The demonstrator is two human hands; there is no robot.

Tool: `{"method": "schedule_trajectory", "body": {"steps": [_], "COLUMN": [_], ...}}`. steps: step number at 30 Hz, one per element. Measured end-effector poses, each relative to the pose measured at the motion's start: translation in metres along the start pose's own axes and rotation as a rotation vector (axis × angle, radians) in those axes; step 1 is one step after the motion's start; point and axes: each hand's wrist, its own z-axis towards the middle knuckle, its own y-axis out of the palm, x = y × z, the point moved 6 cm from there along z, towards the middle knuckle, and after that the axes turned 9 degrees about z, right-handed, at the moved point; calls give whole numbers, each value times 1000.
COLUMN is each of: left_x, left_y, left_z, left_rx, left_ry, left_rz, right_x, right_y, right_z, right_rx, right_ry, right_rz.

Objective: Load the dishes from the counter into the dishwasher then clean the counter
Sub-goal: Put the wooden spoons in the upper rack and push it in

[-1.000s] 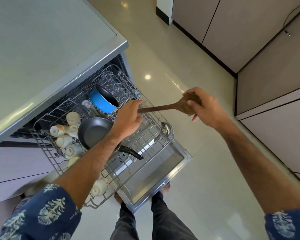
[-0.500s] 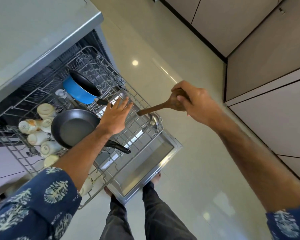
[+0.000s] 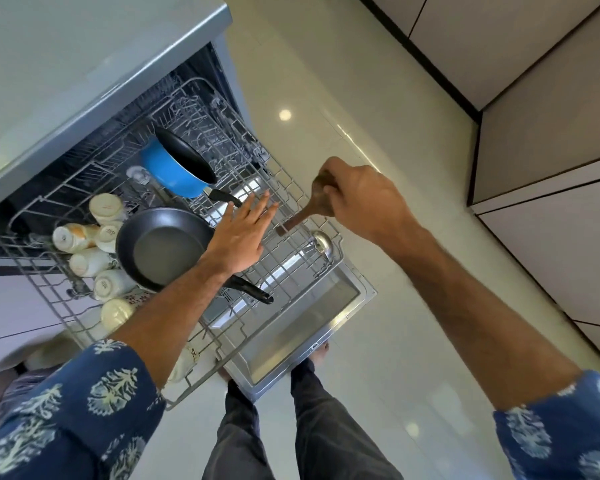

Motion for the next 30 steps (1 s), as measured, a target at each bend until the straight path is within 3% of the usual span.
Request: {"method": "schedule_trajectory", "body": {"steps": [4, 10, 17, 23, 30], "left_x": [1, 4, 3, 4, 7], "left_y": [-1, 0, 3, 1, 0], "left_z": [0, 0, 0, -1, -16], "left_rx": [-10, -15, -48, -47, -49], "left_ry": [-14, -11, 1, -6, 10], "left_rz": [-55, -84, -85, -86, -83], "right_x": [5, -3, 27, 38, 34], "right_y": [-19, 45, 99, 111, 114], "right_z": [-6, 2, 26, 37, 35], "right_rx": [72, -67, -110, -182, -290], "right_ry": [-30, -151, -74, 77, 15], "right_rz": [-57, -135, -168, -37, -52]}}
